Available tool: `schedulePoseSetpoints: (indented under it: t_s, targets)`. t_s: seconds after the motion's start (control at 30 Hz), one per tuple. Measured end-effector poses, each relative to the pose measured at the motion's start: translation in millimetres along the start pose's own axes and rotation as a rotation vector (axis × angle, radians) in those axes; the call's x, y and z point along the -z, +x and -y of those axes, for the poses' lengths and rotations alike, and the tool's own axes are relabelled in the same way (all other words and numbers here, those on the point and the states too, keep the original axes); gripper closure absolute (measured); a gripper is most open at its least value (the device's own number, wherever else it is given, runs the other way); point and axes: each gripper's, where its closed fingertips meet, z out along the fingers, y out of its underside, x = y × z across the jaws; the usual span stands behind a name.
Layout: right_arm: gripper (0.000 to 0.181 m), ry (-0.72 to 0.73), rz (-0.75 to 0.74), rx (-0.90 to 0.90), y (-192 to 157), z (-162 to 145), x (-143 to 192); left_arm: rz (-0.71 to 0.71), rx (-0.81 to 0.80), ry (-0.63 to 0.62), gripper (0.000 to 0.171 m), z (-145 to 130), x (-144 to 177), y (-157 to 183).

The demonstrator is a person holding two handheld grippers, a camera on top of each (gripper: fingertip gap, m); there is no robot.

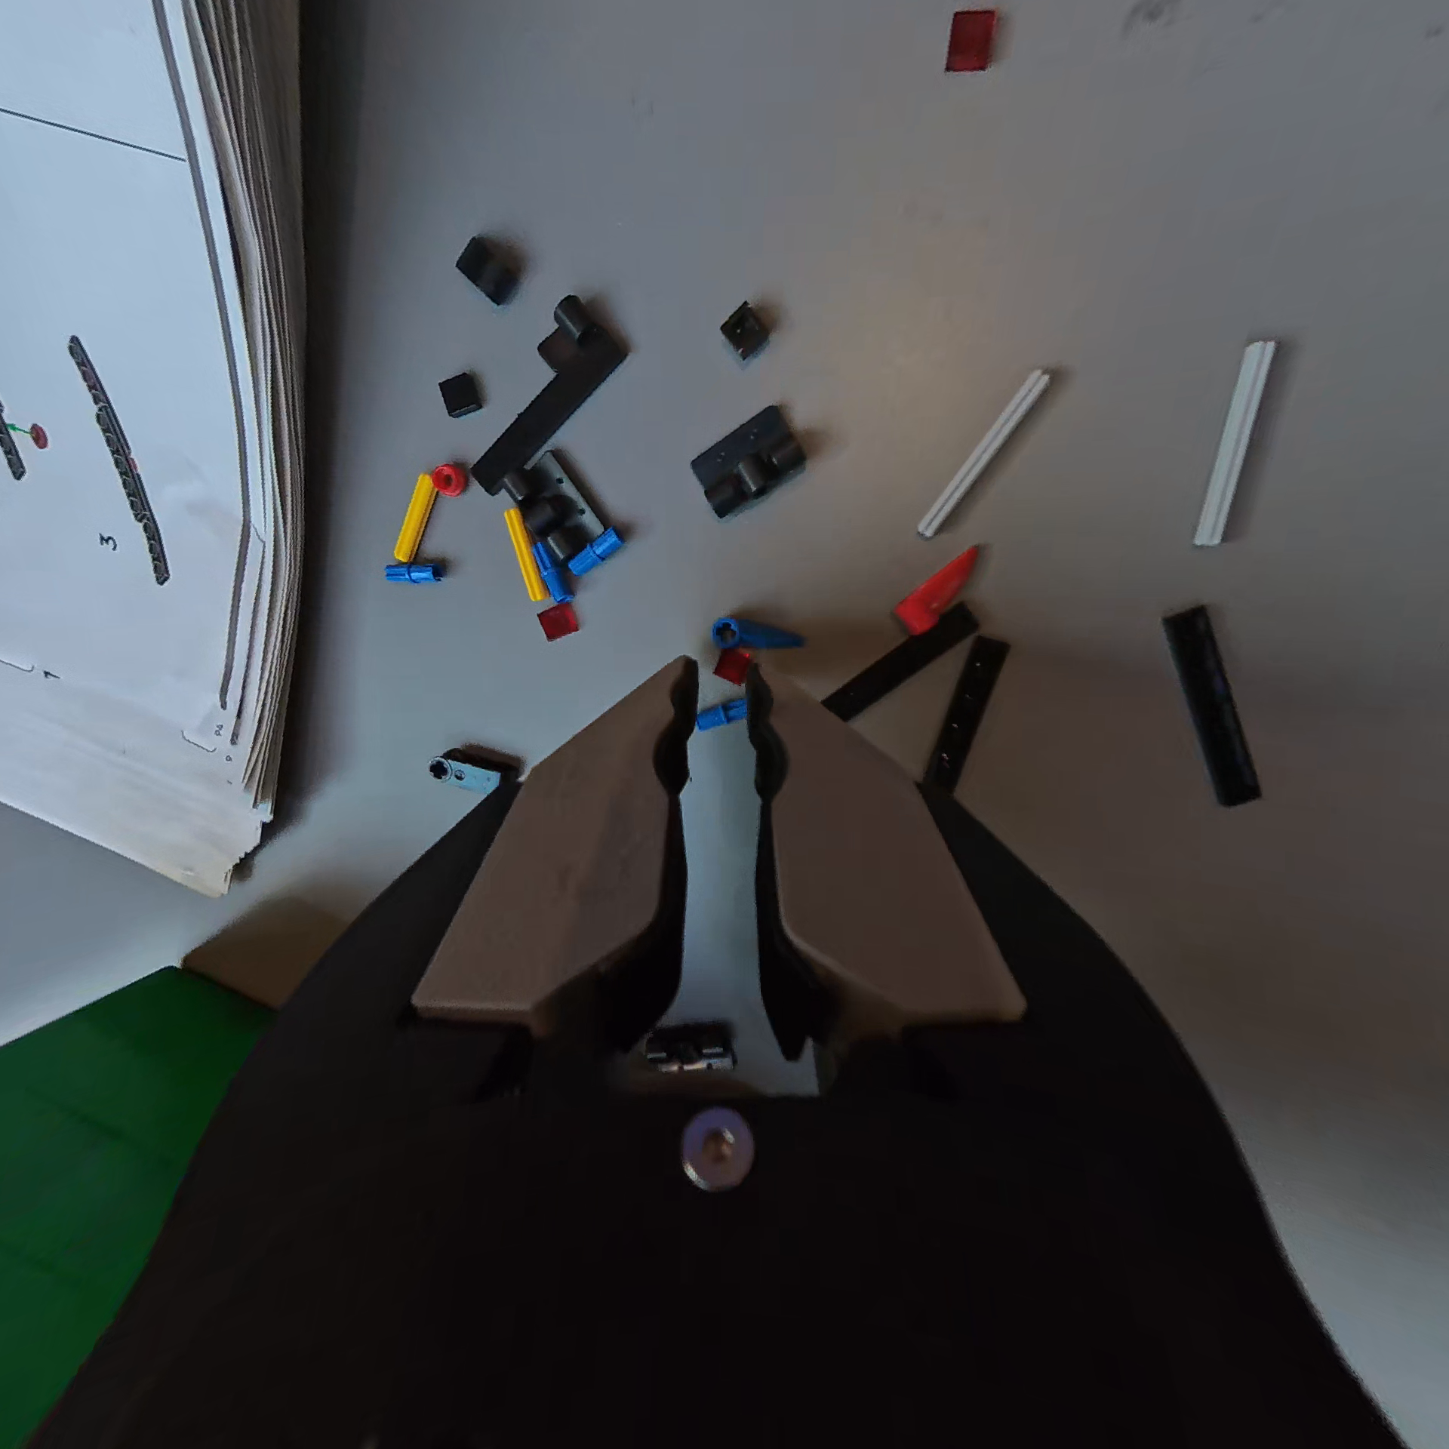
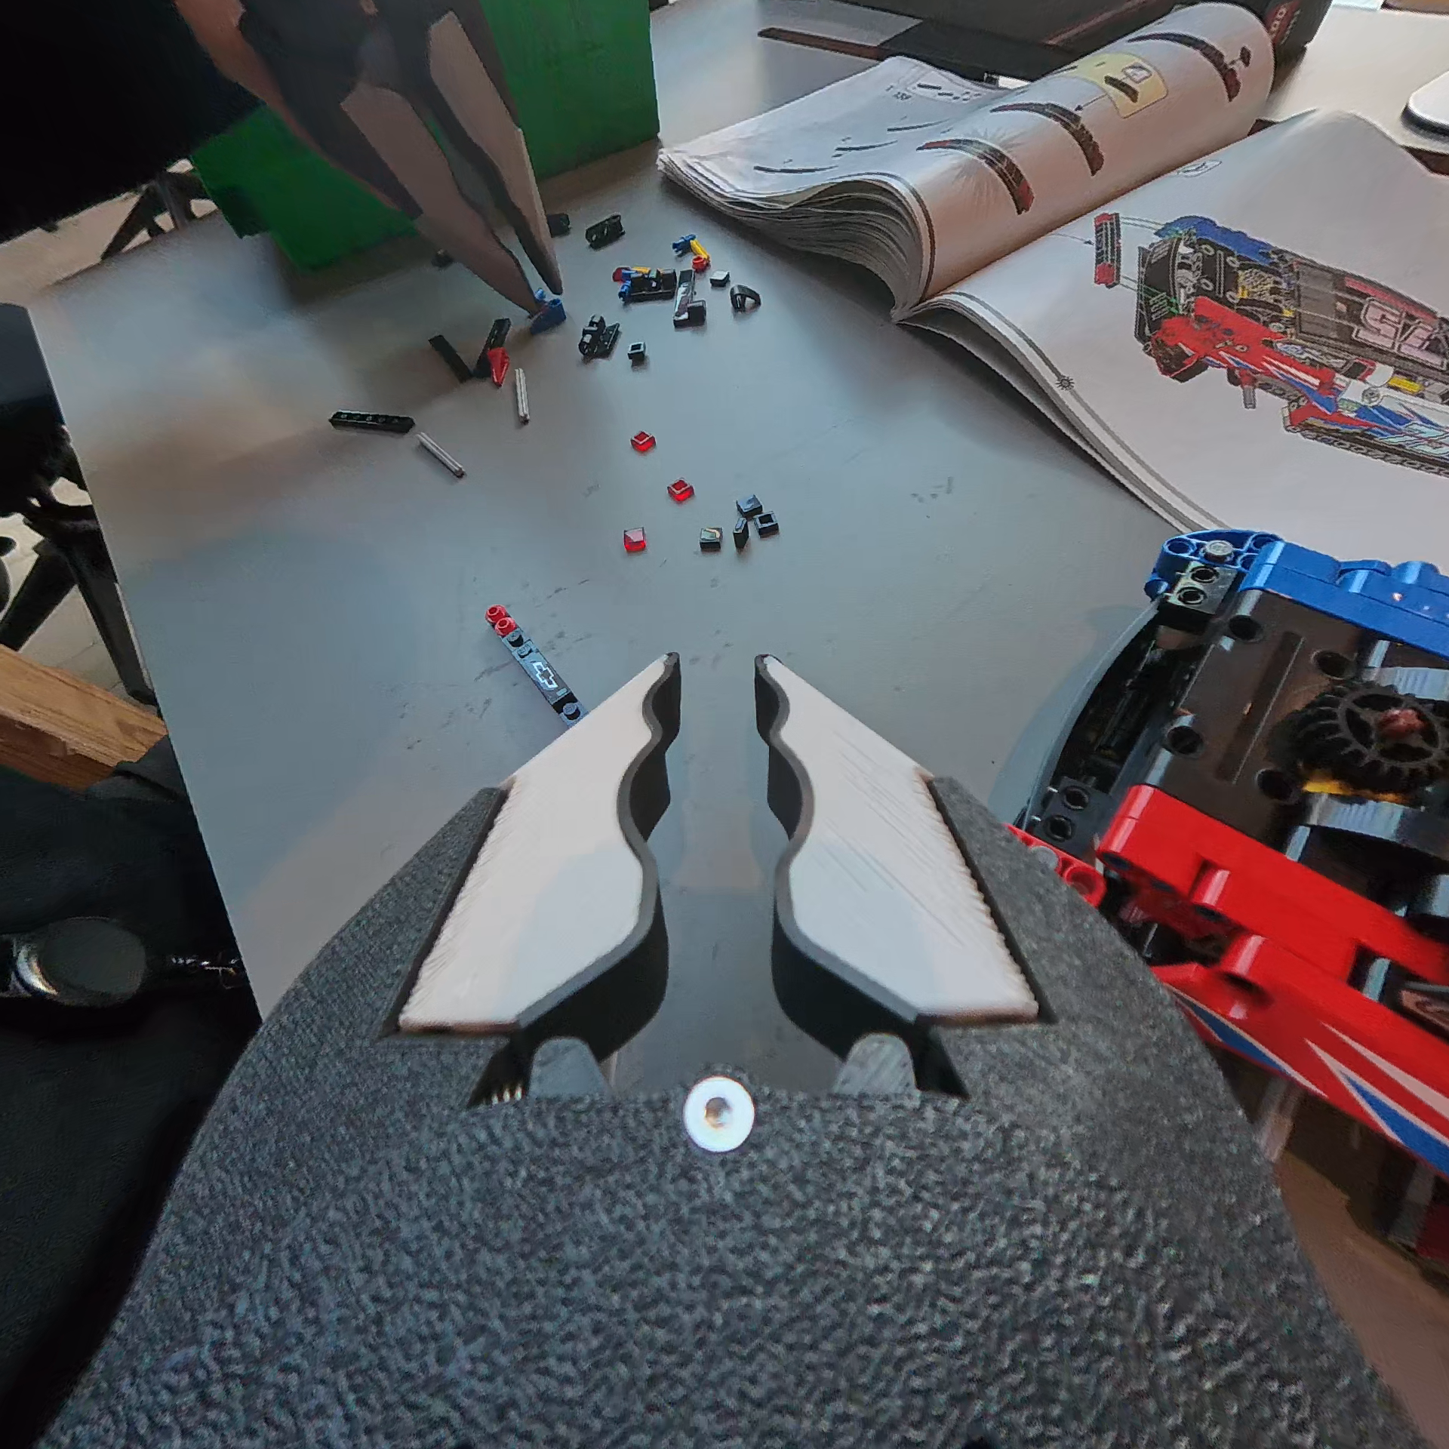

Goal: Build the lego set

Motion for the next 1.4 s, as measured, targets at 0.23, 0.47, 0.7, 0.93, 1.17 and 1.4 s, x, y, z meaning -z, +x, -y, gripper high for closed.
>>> schedulePoseSetpoints:
  t_s: [0.23, 0.47, 0.7, 0.93, 1.17, 1.4]
  targets:
    - [0.164, -0.004, 0.007, -0.013, -0.3, -0.7, 0.0, -0.042, -0.002, 0.011, 0.167, 2.5, -3.6, 2.5]
    - [0.164, 0.000, 0.014, -0.021, -0.5, -0.3, 0.4, -0.009, 0.009, 0.030, 0.167, 1.9, 8.9, -4.9]
    - [0.164, -0.012, 0.017, -0.013, -1.9, -1.8, -0.9, -0.047, -0.108, 0.255, 0.167, 106.1, 24.3, 49.6]
    - [0.164, -0.013, 0.010, 0.015, -4.2, -2.1, -1.0, -0.130, -0.133, 0.233, 0.167, 146.7, -32.1, 113.4]
    - [0.164, -0.045, 0.016, 0.045, -7.8, -6.1, -4.2, -0.137, -0.092, 0.252, 0.154, 153.8, -39.4, 122.1]
    - [0.163, -0.119, 0.090, 0.121, -30.9, -5.9, -18.6, -0.122, 0.036, 0.349, 0.149, 146.6, -20.9, 115.9]
